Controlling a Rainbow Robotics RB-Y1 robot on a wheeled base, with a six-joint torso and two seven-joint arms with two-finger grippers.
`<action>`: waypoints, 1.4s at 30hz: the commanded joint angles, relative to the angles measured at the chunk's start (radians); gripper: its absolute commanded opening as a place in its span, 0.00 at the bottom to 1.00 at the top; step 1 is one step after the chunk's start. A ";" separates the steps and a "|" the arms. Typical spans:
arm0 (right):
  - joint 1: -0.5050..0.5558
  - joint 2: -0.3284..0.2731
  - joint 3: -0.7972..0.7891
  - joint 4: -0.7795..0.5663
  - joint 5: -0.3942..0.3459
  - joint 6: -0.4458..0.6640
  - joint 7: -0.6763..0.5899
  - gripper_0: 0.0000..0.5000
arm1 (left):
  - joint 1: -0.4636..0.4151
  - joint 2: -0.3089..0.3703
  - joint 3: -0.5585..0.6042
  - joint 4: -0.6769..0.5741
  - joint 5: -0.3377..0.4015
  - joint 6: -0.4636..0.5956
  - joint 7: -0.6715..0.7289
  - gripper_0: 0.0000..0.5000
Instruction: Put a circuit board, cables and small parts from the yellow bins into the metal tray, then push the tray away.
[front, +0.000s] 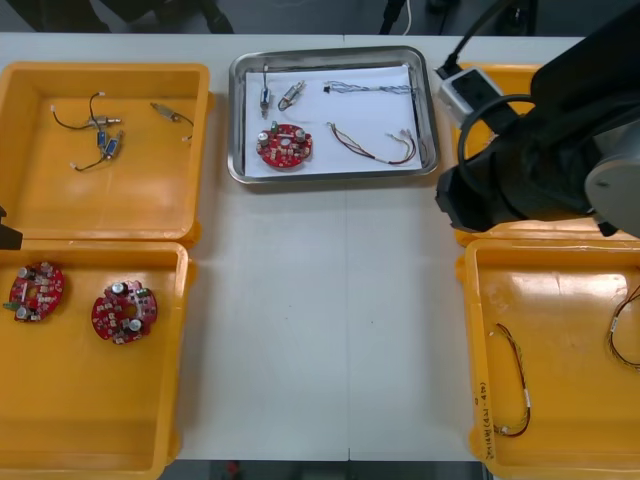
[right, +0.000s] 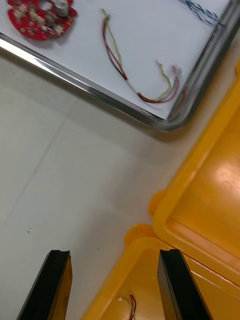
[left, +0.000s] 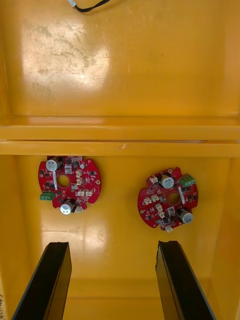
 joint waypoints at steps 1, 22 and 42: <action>0.068 -0.081 -0.138 -0.002 -0.047 0.003 -0.077 1.00 | 0.017 -0.007 0.009 -0.028 0.008 0.006 -0.082 1.00; 0.294 -0.129 -0.540 0.202 -0.111 0.003 -0.006 1.00 | 0.017 -0.007 0.009 -0.028 0.008 0.006 -0.082 1.00; 0.465 -0.129 -0.629 0.202 -0.131 0.003 0.061 1.00 | 0.017 -0.007 0.009 -0.028 0.008 0.006 -0.082 1.00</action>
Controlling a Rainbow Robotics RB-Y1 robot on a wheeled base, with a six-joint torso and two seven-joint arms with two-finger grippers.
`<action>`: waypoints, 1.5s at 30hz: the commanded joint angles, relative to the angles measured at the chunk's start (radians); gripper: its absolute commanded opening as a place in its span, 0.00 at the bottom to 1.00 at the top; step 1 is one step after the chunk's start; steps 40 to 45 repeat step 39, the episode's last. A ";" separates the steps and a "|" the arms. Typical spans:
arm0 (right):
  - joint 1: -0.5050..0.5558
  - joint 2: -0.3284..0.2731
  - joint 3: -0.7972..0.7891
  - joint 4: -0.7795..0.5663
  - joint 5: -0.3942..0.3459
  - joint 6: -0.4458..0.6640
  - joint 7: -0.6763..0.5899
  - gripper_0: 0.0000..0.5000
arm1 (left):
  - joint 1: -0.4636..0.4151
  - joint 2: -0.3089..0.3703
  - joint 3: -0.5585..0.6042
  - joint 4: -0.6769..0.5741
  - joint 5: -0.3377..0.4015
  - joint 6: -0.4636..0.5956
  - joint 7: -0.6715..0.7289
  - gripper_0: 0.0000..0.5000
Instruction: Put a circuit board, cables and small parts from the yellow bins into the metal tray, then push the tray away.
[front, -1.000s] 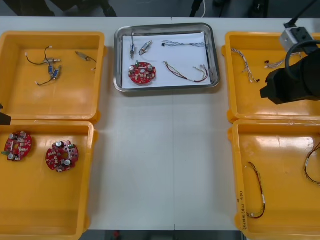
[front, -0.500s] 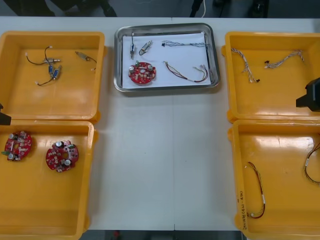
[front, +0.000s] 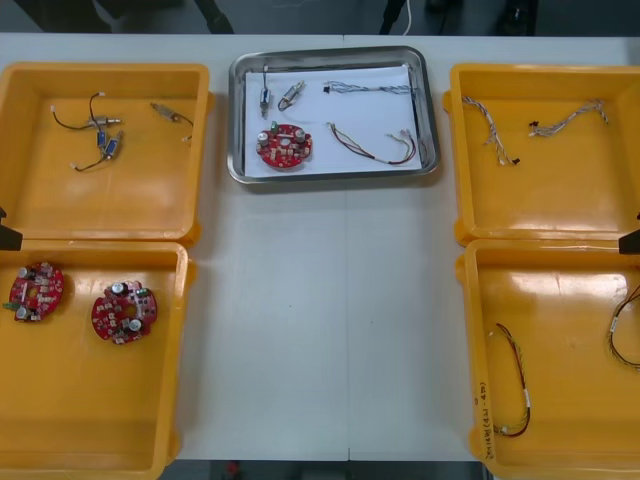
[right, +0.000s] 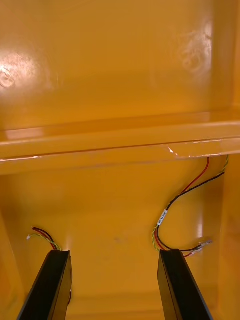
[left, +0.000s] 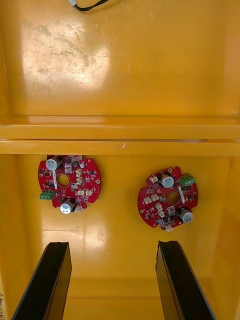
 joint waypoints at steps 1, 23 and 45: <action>0.035 -0.043 -0.036 -0.009 -0.017 0.003 0.013 1.00 | 0.015 -0.007 0.009 -0.028 0.008 0.006 -0.082 1.00; 0.042 -0.042 -0.034 -0.018 -0.020 0.003 0.000 1.00 | 0.015 -0.007 0.009 -0.028 0.008 0.006 -0.082 1.00; 0.042 -0.042 -0.034 -0.018 -0.020 0.003 0.000 1.00 | 0.015 -0.007 0.009 -0.028 0.008 0.006 -0.082 1.00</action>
